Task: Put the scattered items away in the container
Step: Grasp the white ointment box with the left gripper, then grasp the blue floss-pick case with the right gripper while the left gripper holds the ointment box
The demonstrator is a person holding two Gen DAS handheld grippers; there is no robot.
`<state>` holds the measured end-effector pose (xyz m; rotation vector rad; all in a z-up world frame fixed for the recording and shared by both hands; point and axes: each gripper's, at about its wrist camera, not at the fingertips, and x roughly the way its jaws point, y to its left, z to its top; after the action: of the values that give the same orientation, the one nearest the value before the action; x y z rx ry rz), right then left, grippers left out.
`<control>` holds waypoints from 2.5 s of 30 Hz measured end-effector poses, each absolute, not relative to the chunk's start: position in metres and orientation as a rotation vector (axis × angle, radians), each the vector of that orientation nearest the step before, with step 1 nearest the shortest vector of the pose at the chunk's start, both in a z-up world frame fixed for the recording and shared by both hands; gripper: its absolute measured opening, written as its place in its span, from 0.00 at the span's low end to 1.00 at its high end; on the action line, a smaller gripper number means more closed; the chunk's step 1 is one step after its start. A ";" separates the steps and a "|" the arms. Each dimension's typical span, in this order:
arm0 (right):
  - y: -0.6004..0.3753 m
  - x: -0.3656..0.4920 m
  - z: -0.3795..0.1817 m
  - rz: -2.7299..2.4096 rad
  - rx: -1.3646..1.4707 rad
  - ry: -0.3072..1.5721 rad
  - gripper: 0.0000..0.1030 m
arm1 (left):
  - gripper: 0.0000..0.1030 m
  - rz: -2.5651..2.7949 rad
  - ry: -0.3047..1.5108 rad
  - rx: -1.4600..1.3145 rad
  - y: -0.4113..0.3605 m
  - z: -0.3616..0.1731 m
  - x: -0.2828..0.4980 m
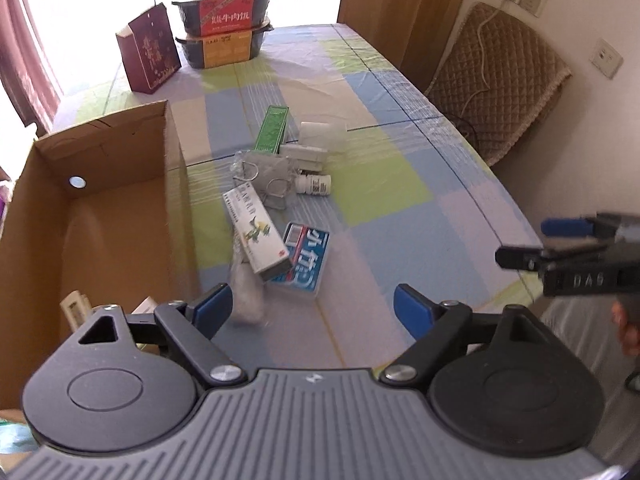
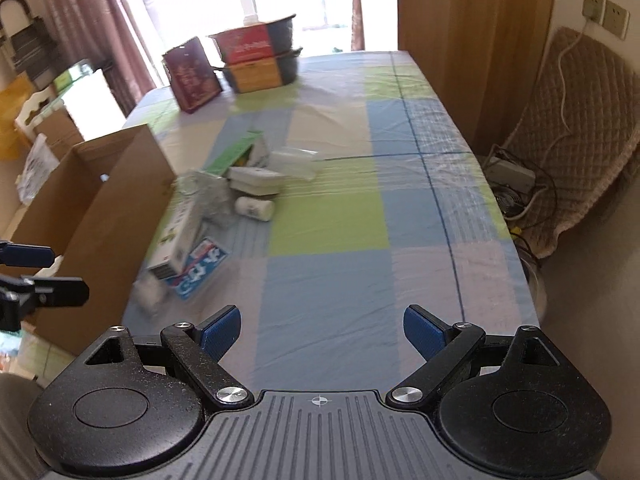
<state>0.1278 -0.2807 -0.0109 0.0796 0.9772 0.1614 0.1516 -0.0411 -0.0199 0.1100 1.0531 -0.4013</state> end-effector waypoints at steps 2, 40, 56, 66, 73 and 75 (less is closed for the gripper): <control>-0.287 0.138 -0.018 0.154 0.093 0.988 0.91 | 0.82 -0.386 1.076 0.104 -0.046 -0.026 0.167; -0.292 0.227 -0.086 0.175 0.158 1.101 0.91 | 0.32 -0.218 1.174 0.019 -0.042 -0.099 0.273; -0.225 0.210 -0.095 0.816 -0.236 1.005 0.91 | 0.32 -0.258 1.065 -0.047 -0.009 -0.042 0.245; -0.210 0.214 -0.102 0.901 -0.288 0.973 0.91 | 0.32 -0.309 1.038 -0.005 -0.004 -0.029 0.256; -0.200 0.220 -0.103 0.917 -0.282 0.970 0.91 | 0.32 -0.323 1.006 -0.011 0.008 -0.017 0.254; -0.196 0.223 -0.104 0.918 -0.293 0.965 0.91 | 0.32 -0.323 0.994 -0.015 0.013 -0.011 0.252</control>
<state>0.2225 -0.1958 -0.1040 -0.2927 0.9652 0.9175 0.2515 0.0132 -0.0112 -0.0146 0.9936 -0.3227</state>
